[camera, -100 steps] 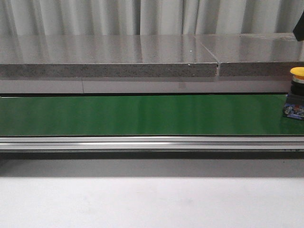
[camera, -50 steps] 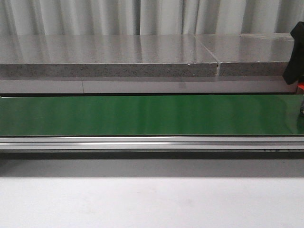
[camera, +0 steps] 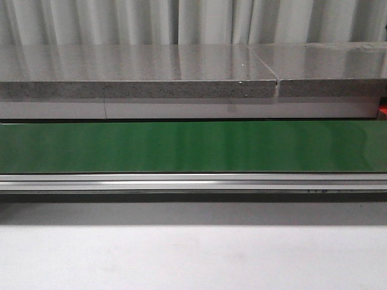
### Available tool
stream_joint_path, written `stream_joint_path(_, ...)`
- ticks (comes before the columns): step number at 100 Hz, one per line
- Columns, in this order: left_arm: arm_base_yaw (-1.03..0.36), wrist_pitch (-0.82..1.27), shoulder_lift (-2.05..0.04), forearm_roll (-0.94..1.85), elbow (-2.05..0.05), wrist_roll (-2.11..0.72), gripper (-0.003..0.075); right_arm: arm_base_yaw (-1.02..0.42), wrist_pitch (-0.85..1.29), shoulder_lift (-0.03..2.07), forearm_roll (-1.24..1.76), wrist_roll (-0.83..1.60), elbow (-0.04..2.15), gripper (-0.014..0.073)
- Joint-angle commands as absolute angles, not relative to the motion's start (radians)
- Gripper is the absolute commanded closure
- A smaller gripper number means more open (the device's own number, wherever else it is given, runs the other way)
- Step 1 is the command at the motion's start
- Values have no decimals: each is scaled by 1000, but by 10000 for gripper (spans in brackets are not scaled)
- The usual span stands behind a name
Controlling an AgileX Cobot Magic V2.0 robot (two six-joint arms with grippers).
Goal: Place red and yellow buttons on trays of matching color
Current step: 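Lower the yellow button into the yellow tray and open the right gripper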
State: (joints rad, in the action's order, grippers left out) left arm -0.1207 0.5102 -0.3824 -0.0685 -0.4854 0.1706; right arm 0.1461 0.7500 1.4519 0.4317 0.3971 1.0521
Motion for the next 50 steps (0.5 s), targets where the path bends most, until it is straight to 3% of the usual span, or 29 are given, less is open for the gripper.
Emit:
stream_joint_path(1,-125,441,-388,-64,-511,169,739,191,766,1384,447,394,1116,391)
stream_joint_path(50,-125,441,-388,-64,-511,169,739,659,740,1359,448,241,1201,391)
